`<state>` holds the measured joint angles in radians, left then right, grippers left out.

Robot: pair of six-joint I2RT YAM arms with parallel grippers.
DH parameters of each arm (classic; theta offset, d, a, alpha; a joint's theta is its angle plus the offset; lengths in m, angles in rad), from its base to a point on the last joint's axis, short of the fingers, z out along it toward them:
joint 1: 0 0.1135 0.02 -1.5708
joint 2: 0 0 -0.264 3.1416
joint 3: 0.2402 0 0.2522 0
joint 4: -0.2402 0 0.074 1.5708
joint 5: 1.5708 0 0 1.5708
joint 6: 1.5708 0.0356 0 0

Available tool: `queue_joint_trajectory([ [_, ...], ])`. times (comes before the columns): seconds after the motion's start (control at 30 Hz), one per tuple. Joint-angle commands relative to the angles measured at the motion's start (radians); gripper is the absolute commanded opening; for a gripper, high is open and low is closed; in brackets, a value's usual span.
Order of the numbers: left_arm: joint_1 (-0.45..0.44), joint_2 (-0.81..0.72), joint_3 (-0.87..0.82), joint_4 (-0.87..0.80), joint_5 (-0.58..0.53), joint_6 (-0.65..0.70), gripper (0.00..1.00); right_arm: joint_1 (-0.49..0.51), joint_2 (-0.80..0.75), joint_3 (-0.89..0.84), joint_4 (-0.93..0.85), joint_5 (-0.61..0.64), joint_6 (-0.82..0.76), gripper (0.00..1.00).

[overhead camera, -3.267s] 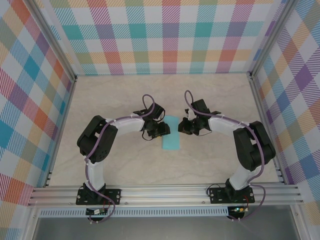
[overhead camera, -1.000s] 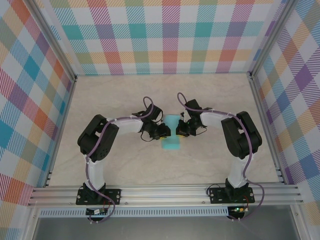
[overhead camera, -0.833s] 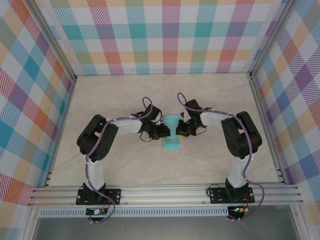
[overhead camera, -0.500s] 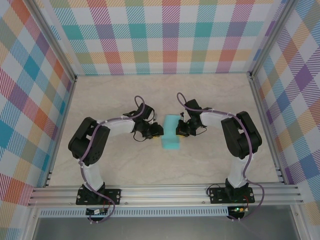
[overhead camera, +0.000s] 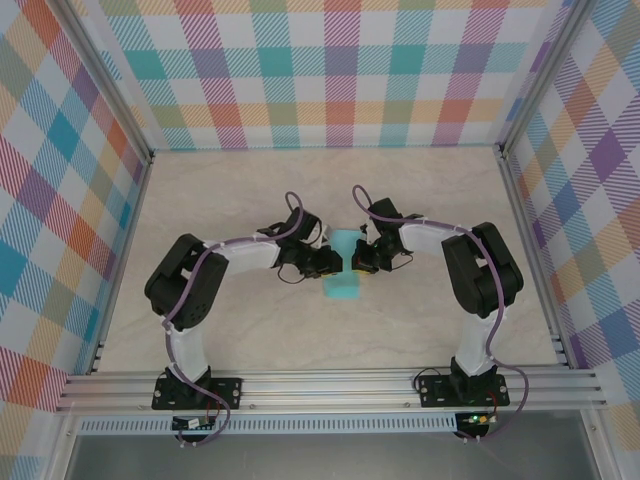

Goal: Fold a paper plane with a square sheet of paper (fold left side to right side)
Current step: First fold the square sheet of paper in half at the center of the table.

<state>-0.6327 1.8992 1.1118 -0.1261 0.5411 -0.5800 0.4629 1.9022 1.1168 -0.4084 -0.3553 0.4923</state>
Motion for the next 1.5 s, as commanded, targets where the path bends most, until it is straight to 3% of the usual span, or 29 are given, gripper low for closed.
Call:
queue_joint_trajectory([
  [0.0, -0.012, 0.04, 0.015, 0.013, 0.015, -0.006, 0.24, 0.017, 0.069, -0.017, -0.063, 0.084, -0.014, 0.05],
  [0.33, -0.018, 0.007, -0.112, 0.044, 0.022, 0.021, 0.22, 0.019, 0.072, -0.012, -0.07, 0.091, -0.015, 0.05],
  [0.8, -0.05, -0.151, -0.276, 0.046, 0.067, 0.123, 0.21, 0.019, 0.084, -0.002, -0.082, 0.096, -0.015, 0.05],
  [1.03, -0.068, -0.179, -0.292, -0.001, 0.05, 0.145, 0.21, 0.02, 0.086, 0.004, -0.087, 0.092, -0.016, 0.05],
  [1.3, -0.042, -0.342, -0.211, -0.024, 0.079, 0.12, 0.22, 0.022, 0.09, 0.005, -0.087, 0.095, -0.019, 0.05],
  [1.47, 0.004, -0.251, -0.133, -0.034, 0.083, 0.122, 0.22, 0.023, 0.087, 0.004, -0.089, 0.096, -0.019, 0.05],
])
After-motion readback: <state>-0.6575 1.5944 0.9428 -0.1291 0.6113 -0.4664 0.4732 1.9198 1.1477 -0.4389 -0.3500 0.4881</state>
